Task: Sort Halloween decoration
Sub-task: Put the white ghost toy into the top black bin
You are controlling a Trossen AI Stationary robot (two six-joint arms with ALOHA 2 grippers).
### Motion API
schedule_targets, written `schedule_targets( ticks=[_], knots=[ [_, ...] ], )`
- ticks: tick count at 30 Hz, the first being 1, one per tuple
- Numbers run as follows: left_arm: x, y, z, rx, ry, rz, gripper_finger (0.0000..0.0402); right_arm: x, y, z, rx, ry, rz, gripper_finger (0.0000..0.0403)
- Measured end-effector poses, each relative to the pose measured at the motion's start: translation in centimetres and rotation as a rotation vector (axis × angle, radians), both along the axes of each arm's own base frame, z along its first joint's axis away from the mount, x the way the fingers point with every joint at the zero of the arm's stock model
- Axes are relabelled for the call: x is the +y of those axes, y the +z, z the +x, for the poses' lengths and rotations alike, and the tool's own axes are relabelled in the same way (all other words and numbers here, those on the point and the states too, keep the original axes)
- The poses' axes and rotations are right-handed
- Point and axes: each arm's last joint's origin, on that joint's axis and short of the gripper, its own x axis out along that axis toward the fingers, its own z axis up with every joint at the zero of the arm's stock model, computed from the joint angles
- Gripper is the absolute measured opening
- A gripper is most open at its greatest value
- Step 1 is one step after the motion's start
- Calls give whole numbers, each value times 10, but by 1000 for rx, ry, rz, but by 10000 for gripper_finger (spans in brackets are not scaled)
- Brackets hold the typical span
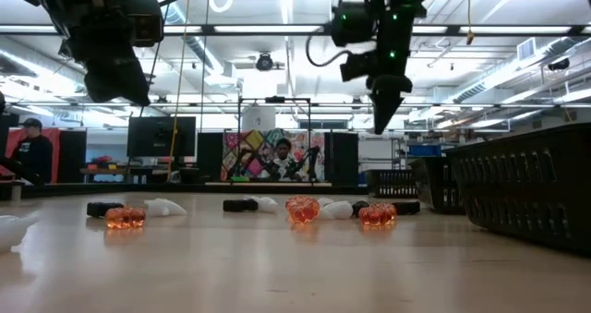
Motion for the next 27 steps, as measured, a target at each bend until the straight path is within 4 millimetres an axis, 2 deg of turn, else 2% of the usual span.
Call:
schedule_targets(
  ticks=[7, 11, 19, 27],
  knots=[
    [0, 0, 1, -6, 31, -26, 123, -46, -3, -24, -6, -190, 18, 63],
    [0, 1, 1, -6, 39, -33, 123, -65, -13, -40, -6, -260, 78, 63],
    [1, 1, 1, -13, 72, -6, 123, -78, -41, -66, 62, -354, 128, 64],
    [2, 2, 2, -32, 101, -18, 123, -85, -60, -78, 24, -413, 167, 67]
  ],
)
